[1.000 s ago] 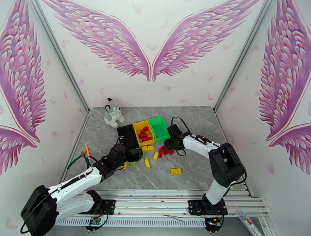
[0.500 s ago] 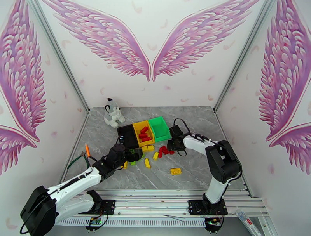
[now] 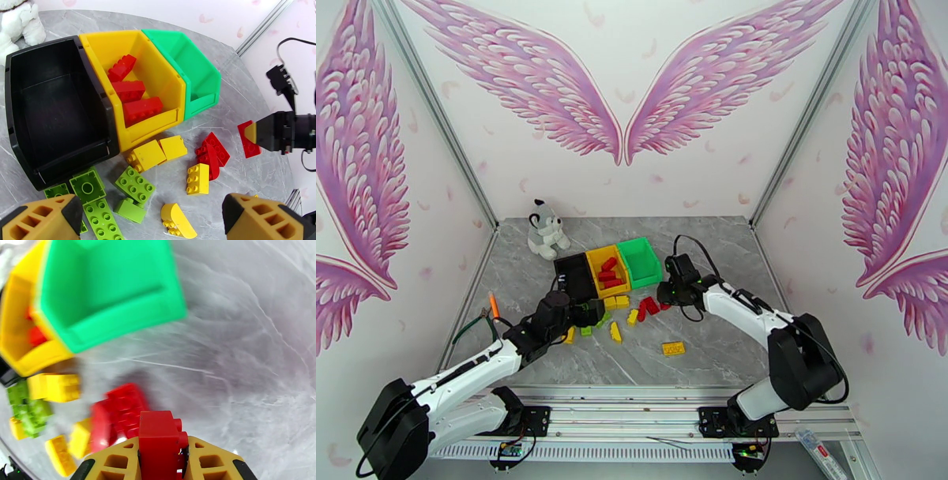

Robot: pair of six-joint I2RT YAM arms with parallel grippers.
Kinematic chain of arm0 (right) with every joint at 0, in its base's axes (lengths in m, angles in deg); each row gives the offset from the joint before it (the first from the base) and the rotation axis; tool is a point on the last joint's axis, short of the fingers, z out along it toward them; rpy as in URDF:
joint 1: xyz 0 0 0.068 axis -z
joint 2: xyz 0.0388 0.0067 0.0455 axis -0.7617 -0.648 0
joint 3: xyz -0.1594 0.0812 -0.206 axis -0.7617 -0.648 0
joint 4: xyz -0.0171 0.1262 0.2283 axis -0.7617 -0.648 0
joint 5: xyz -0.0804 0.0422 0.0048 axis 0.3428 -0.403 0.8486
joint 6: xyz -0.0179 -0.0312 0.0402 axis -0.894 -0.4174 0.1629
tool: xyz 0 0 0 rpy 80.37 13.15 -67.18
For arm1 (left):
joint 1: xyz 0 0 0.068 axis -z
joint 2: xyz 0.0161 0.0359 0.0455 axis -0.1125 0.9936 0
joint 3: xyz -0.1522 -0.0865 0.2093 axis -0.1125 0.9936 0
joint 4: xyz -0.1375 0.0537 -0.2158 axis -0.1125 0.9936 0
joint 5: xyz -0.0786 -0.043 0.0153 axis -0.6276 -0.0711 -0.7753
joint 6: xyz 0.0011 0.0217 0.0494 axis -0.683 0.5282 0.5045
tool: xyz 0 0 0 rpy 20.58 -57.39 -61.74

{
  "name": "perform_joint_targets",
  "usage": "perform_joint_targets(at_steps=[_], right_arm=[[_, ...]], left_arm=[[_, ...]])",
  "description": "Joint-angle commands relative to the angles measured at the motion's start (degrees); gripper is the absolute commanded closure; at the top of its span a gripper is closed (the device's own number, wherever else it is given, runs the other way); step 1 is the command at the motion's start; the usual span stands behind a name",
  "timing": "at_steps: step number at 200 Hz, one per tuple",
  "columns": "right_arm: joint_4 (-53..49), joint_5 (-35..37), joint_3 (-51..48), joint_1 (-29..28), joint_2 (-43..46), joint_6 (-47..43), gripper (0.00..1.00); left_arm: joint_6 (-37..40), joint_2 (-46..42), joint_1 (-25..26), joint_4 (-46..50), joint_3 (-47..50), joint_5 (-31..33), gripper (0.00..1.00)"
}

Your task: Sort the legos into containers by color

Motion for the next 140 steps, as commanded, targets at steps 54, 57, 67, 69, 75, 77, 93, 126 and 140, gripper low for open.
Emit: perform_joint_targets(at_steps=[54,57,67,69,75,77,93,126,140], right_arm=[[-6.0,0.6,26.5,-9.2,-18.3,2.0,0.78],[-6.4,0.6,27.9,-9.3,-19.1,2.0,0.78],[-7.9,0.9,32.6,-9.4,-22.7,2.0,0.78],[-8.2,1.0,33.5,-9.4,-23.4,2.0,0.77],[-9.0,1.2,36.4,-9.4,-25.2,1.8,0.75],[-9.4,1.3,37.3,-9.4,-25.9,1.7,0.75],[-11.8,2.4,43.8,-9.4,-30.1,1.4,0.65],[-15.6,3.6,52.0,-9.4,-34.0,1.1,0.43],[-15.8,3.3,51.9,-9.4,-33.1,1.2,0.38]], left_arm=[[-0.6,-4.2,-4.9,1.0,0.0,0.4,0.01],[-0.6,-4.2,-5.0,1.0,0.1,0.3,0.01],[-0.8,-4.1,-5.4,0.9,0.2,-0.4,0.01],[-0.9,-4.0,-5.4,0.9,0.2,-0.5,0.01],[-0.9,-4.0,-5.5,0.8,0.2,-0.8,0.01],[-1.0,-3.9,-5.5,0.8,0.2,-0.8,0.01],[-1.0,-4.0,-5.7,0.8,0.2,-1.2,0.01],[-1.1,-4.9,-5.8,1.2,0.3,-1.6,0.01],[-0.9,-5.7,-5.7,1.4,0.4,-1.6,0.01]])
